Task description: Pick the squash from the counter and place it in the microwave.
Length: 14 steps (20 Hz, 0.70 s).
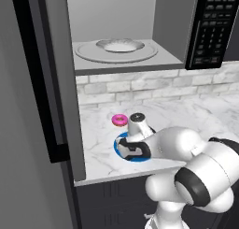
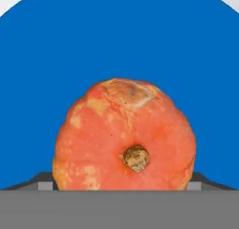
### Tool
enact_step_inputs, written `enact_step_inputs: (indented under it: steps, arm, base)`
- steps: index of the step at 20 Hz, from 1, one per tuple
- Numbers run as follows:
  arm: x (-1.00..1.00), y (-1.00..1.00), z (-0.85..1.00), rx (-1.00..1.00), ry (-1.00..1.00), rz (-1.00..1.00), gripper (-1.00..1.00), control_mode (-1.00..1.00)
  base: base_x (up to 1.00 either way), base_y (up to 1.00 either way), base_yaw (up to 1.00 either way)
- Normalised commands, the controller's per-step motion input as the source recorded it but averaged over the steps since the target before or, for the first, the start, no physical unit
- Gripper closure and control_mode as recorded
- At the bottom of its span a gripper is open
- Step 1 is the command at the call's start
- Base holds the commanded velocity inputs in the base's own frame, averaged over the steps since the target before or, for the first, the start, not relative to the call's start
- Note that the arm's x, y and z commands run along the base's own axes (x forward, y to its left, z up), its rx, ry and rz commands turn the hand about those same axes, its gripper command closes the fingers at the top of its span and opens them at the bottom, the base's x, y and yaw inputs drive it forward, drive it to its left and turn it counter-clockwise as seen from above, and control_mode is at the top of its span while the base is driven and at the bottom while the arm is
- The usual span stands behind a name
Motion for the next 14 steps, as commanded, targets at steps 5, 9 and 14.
enact_step_inputs:
  steps: [5,9,14]
  arm:
    - [0.26,0.0,-0.28,0.05,0.01,-0.08,1.0,-1.0]
    - [0.07,-0.11,-0.03,0.03,-0.01,-0.01,1.0,-1.0]
    - [-0.34,-0.23,0.19,0.02,-0.14,0.0,1.0,-1.0]
  base:
    - [0.0,0.0,0.0]
    - [0.0,0.0,0.0]
    - [0.0,0.0,0.0]
